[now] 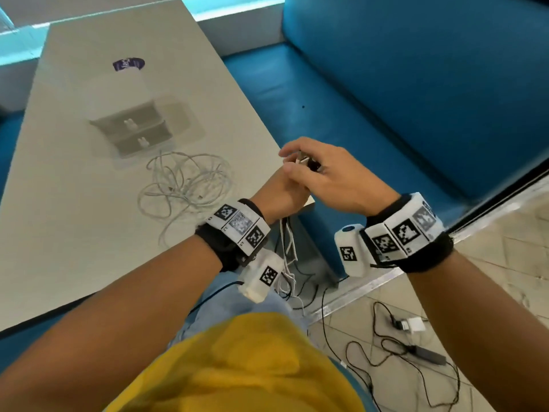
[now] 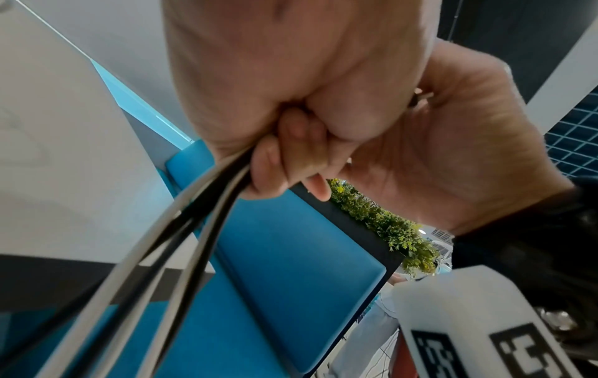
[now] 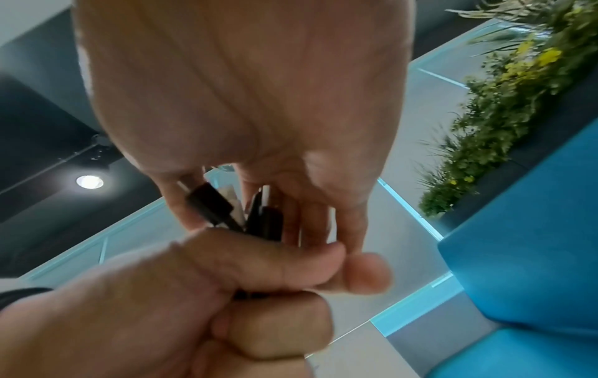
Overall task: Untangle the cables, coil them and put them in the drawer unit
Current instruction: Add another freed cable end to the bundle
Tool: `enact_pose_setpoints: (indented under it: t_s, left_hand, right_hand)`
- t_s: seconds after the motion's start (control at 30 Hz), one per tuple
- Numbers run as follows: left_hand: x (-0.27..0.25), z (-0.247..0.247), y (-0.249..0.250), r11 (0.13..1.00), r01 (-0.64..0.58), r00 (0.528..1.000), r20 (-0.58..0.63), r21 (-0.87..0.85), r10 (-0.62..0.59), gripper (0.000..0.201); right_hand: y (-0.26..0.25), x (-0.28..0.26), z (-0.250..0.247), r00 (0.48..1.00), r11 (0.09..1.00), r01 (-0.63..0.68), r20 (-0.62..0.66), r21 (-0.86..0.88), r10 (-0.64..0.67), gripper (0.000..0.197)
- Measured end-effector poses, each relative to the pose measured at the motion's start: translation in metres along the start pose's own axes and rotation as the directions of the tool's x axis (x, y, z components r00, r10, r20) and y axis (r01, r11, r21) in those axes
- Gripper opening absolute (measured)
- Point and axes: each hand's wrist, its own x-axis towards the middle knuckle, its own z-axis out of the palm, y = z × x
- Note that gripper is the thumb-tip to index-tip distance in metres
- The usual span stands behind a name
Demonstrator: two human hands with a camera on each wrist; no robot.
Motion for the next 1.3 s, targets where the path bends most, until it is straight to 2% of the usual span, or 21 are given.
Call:
enact_pose_setpoints:
  t_s: [0.03,0.07,0.1,0.23,0.33,0.4,0.47,0.53,0.6,0.67,0.77,0.87,0.9,1.0,1.07,1.13,1.17,1.2,1.23,1.27,1.3]
  left_hand:
    - [-0.001,0.005,0.005,1.000,-0.018,0.999,-0.027,-0.020,0.017,0.036]
    - [-0.002,0.006,0.005,0.997,-0.007,1.000,-0.018,0.079,0.009,0.040]
    - [-0.006,0.008,0.005,0.987,0.014,1.000,0.005,0.163,-0.015,0.038]
    - [-0.006,0.010,0.009,0.989,0.010,1.000,0.003,0.146,-0.010,0.030]
    - [-0.008,0.000,0.015,0.975,-0.023,0.999,0.048,0.221,0.013,0.040]
    - [-0.007,-0.011,0.021,0.952,-0.113,0.993,0.064,0.285,0.098,0.049]
    - [0.001,-0.020,0.024,0.917,-0.166,0.986,0.079,0.361,0.148,0.045]
    - [0.005,-0.021,0.030,0.893,-0.199,0.980,0.076,0.403,0.185,0.030]
    - [0.004,-0.017,0.032,0.907,-0.221,0.975,0.071,0.358,0.209,0.007]
    - [0.002,-0.016,0.031,0.896,-0.236,0.970,0.035,0.375,0.241,0.024]
    - [0.000,-0.017,0.031,0.888,-0.259,0.963,0.034,0.379,0.267,0.013]
    - [0.003,-0.021,0.034,0.866,-0.269,0.960,0.046,0.422,0.276,0.022]
    - [0.004,-0.022,0.036,0.865,-0.262,0.963,0.051,0.428,0.266,0.023]
    - [0.011,-0.029,0.038,0.863,-0.275,0.961,0.086,0.424,0.264,0.007]
    - [0.014,-0.032,0.035,0.865,-0.289,0.957,0.089,0.411,0.278,0.008]
    - [0.010,-0.030,0.036,0.893,-0.279,0.960,0.088,0.353,0.265,0.008]
    - [0.007,-0.029,0.038,0.918,-0.260,0.966,0.082,0.299,0.246,0.017]
    - [0.005,-0.029,0.040,0.939,-0.233,0.973,0.065,0.254,0.223,0.027]
    - [0.004,-0.029,0.042,0.958,-0.198,0.980,0.038,0.206,0.195,0.032]
    - [0.004,-0.030,0.043,0.974,-0.168,0.985,0.003,0.150,0.170,0.033]
    - [0.004,-0.032,0.043,0.988,-0.137,0.989,-0.046,0.066,0.140,0.031]
  right_hand:
    - [-0.002,-0.001,0.002,1.000,1.000,0.014,-0.018,-0.021,-0.014,0.026]
    - [-0.003,-0.002,0.004,0.998,0.999,0.029,-0.052,-0.042,-0.031,0.024]
    - [-0.004,-0.003,0.005,0.994,0.998,0.040,-0.095,-0.055,-0.045,0.025]
    - [-0.011,0.004,0.008,0.970,0.997,0.054,-0.236,-0.052,-0.065,0.044]
    - [-0.013,0.009,0.005,0.963,0.998,0.036,-0.263,-0.056,-0.050,0.046]
    - [-0.013,0.013,0.000,0.959,0.995,-0.005,-0.281,-0.095,-0.022,0.053]
    - [-0.014,0.015,-0.005,0.949,0.989,-0.057,-0.315,-0.136,0.012,0.060]
    - [-0.013,0.017,-0.008,0.937,0.989,-0.076,-0.347,-0.126,0.028,0.064]
    - [-0.012,0.017,-0.009,0.936,0.992,-0.062,-0.352,-0.113,0.018,0.063]
    - [-0.012,0.014,-0.007,0.944,0.993,-0.035,-0.329,-0.112,-0.004,0.057]
    - [-0.013,0.011,-0.004,0.953,0.994,-0.021,-0.301,-0.111,-0.013,0.047]
    - [-0.014,0.013,-0.006,0.960,0.990,-0.029,-0.280,-0.138,-0.011,0.036]
    - [-0.015,0.014,-0.007,0.961,0.988,-0.033,-0.276,-0.148,-0.010,0.036]
    - [-0.017,0.021,-0.010,0.960,0.987,-0.016,-0.279,-0.161,-0.030,0.046]
    - [-0.017,0.023,-0.010,0.966,0.985,0.004,-0.255,-0.172,-0.049,0.051]
    - [-0.015,0.024,-0.010,0.976,0.999,0.009,-0.216,-0.038,-0.017,0.053]
    - [-0.014,0.024,-0.009,0.978,0.992,0.009,-0.207,0.130,0.018,0.052]
    - [-0.012,0.024,-0.008,0.977,0.940,0.014,-0.204,0.340,0.059,0.051]
    - [-0.009,0.026,-0.005,0.977,0.836,0.015,-0.187,0.548,0.105,0.053]
    - [-0.009,0.026,-0.002,0.981,0.687,-0.002,-0.133,0.726,0.143,0.057]
    - [-0.008,0.028,0.004,0.986,0.544,-0.044,-0.052,0.838,0.160,0.065]
